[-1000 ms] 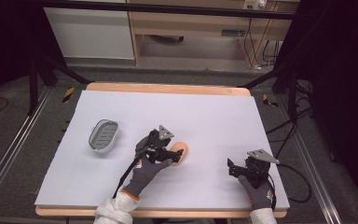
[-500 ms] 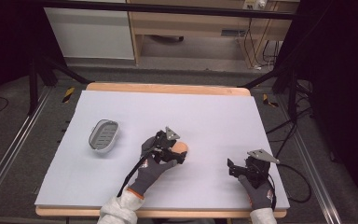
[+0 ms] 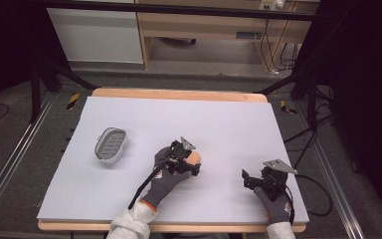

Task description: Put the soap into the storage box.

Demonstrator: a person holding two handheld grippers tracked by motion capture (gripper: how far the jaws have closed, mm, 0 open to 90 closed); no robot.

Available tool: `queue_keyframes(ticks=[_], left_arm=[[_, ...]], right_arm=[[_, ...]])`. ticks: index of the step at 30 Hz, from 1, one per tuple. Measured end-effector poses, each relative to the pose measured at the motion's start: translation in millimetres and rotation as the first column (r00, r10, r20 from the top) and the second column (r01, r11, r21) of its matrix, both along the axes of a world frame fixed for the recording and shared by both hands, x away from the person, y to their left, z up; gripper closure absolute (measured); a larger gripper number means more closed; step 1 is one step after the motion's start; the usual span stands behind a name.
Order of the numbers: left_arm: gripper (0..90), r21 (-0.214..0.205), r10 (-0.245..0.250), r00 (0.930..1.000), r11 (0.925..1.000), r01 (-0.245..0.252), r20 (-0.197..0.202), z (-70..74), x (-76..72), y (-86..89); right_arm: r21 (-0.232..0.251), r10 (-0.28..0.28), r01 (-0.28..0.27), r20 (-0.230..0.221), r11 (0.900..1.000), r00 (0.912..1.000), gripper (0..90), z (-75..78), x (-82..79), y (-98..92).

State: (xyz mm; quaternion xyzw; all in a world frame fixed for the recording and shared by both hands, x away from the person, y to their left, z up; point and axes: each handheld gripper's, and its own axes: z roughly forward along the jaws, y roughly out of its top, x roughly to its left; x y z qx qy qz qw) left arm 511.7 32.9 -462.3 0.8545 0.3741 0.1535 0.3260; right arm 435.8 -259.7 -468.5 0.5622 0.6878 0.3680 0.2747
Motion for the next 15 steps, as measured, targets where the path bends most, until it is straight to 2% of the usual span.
queue_keyframes(ticks=[15], left_arm=[[25.0,0.028,0.012,0.9992,0.9996,-0.011,-0.037,-8.7,5.2,-5.5]], right_arm=[[-0.002,0.003,-0.003,-0.006,1.0000,1.0000,4.5,-0.6,0.4,0.3]])
